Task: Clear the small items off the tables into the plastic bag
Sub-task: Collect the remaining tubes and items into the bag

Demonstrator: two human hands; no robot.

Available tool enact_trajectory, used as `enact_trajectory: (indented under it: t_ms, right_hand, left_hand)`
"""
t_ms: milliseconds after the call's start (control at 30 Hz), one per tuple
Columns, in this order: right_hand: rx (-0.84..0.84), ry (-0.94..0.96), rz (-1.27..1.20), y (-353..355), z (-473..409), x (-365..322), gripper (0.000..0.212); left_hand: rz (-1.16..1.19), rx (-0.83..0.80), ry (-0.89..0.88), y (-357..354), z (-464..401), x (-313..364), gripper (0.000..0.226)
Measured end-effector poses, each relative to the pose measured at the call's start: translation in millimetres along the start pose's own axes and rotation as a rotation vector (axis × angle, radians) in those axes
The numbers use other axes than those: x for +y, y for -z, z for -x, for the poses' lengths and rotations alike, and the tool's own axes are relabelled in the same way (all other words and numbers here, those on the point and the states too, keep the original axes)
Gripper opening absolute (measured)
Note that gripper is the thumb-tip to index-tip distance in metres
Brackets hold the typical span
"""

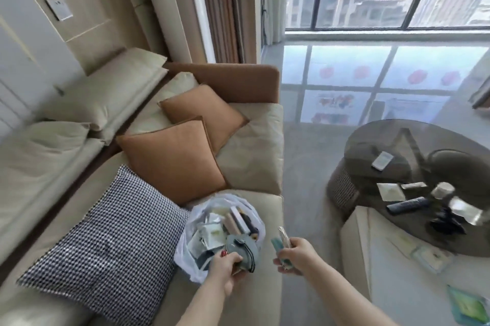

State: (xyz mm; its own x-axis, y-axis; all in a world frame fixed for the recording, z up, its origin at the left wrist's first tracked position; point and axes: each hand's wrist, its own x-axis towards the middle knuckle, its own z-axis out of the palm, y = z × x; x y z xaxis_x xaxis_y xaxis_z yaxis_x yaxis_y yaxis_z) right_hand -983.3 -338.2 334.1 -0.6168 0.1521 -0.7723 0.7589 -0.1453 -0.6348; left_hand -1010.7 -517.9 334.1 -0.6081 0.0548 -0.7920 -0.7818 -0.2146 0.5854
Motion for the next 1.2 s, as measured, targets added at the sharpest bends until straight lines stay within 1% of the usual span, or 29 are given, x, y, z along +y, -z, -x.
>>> enact_trajectory:
  t_ms: [100, 233, 333, 400, 467, 567, 667, 767, 867, 967, 1100, 1200]
  right_hand:
    - [0.021, -0.039, 0.053, -39.9, -29.5, -13.4, 0.018]
    - [0.059, -0.066, 0.156, -81.8, -66.3, -26.6, 0.026]
    - [0.075, -0.046, 0.283, -103.7, -91.6, -32.7, 0.039]
    - [0.086, -0.056, 0.337, -116.9, -109.9, -35.3, 0.043]
    - [0.103, -0.063, 0.359, -129.5, -129.7, -37.3, 0.047]
    - [0.112, -0.066, 0.342, -144.7, -156.5, -34.9, 0.056]
    - [0.101, -0.083, 0.351, -148.7, -168.9, -28.7, 0.062]
    - [0.092, -0.115, 0.365, -140.1, -168.5, -21.6, 0.057]
    - [0.111, -0.11, 0.365, -124.9, -158.2, -18.7, 0.044]
    - [0.109, -0.091, 0.389, -108.0, -138.7, -17.4, 0.042]
    - [0.105, -0.009, 0.466, -75.9, -101.8, -7.4, 0.037]
    - [0.152, 0.067, 0.577, -43.2, -68.5, 5.6, 0.032]
  left_hand:
    - [0.027, 0.043, 0.04, 25.8, -32.1, 18.6, 0.024]
    - [0.028, 0.071, 0.095, 52.5, -74.9, 37.5, 0.023]
    - [0.004, 0.098, 0.118, 68.0, -106.4, 44.3, 0.033]
    - [-0.014, 0.142, 0.128, 79.5, -126.7, 46.1, 0.036]
    - [-0.034, 0.168, 0.117, 89.7, -146.3, 47.7, 0.04]
    - [-0.103, 0.196, 0.054, 100.2, -173.1, 48.5, 0.058]
    - [-0.157, 0.189, 0.069, 106.2, -183.7, 47.0, 0.068]
    - [-0.289, 0.241, 0.07, 109.9, -184.2, 40.0, 0.073]
    - [-0.407, 0.282, 0.046, 102.4, -171.8, 38.2, 0.062]
    - [-0.501, 0.227, 0.016, 83.4, -150.2, 39.6, 0.051]
    - [-0.65, 0.059, -0.033, 44.5, -115.7, 30.8, 0.045]
    - [-0.82, -0.067, -0.112, 9.9, -88.8, 14.5, 0.04]
